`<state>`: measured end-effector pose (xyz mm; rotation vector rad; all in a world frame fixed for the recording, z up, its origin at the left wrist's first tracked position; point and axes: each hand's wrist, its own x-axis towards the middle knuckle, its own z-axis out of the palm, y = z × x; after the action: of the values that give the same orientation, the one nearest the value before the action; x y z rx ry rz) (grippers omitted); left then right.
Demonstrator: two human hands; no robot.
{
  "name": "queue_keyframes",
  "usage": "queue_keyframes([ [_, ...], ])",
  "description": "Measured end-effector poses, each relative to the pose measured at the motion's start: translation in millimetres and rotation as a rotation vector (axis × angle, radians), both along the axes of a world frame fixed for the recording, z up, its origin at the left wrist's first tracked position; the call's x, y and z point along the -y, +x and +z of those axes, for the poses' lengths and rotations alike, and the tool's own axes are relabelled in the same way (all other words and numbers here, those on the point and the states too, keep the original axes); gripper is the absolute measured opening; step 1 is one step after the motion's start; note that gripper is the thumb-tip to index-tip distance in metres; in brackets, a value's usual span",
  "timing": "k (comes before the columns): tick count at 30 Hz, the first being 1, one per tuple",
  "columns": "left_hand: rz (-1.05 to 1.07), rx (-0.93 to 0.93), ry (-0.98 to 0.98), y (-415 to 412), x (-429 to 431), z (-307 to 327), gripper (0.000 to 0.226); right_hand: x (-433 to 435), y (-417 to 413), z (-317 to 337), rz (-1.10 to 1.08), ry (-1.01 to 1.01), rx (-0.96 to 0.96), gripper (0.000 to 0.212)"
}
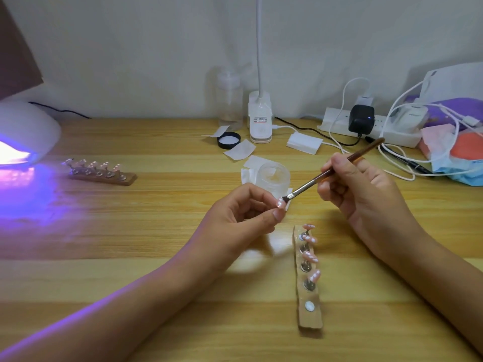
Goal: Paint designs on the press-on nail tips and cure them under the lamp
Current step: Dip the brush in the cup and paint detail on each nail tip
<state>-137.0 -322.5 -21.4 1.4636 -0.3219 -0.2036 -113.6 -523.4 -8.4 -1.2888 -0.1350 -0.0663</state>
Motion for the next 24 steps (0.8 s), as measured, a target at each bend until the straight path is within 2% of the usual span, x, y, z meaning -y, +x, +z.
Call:
queue_keyframes([
  [3,0.004,0.002,0.017,-1.5,-0.2,2.1,0.006,3.0,1.7,0.1,-0.049,0.044,-0.003,0.02],
  [6,0.007,-0.012,0.027,-2.7,-0.5,3.1,0.008,5.9,0.0,0.7,0.011,0.088,0.021,0.018],
  [8,0.008,-0.022,0.023,-2.6,-1.2,3.1,0.012,3.9,-1.4,1.2,0.05,0.047,0.023,0.017],
  [14,0.004,-0.023,0.003,-0.9,-2.5,0.2,0.01,2.1,2.0,-0.2,-0.09,0.029,0.032,0.016],
  [17,0.004,-0.014,-0.005,0.0,-1.9,-1.6,0.009,3.6,-0.5,2.3,0.005,0.081,0.049,0.015],
  [20,0.011,-0.029,-0.019,0.2,-1.0,-1.1,0.012,0.3,-2.5,1.3,0.057,0.043,0.081,0.018],
  [24,0.021,-0.04,-0.011,-0.2,-1.1,0.0,0.011,1.7,0.8,-2.7,-0.076,-0.024,0.108,0.019],
])
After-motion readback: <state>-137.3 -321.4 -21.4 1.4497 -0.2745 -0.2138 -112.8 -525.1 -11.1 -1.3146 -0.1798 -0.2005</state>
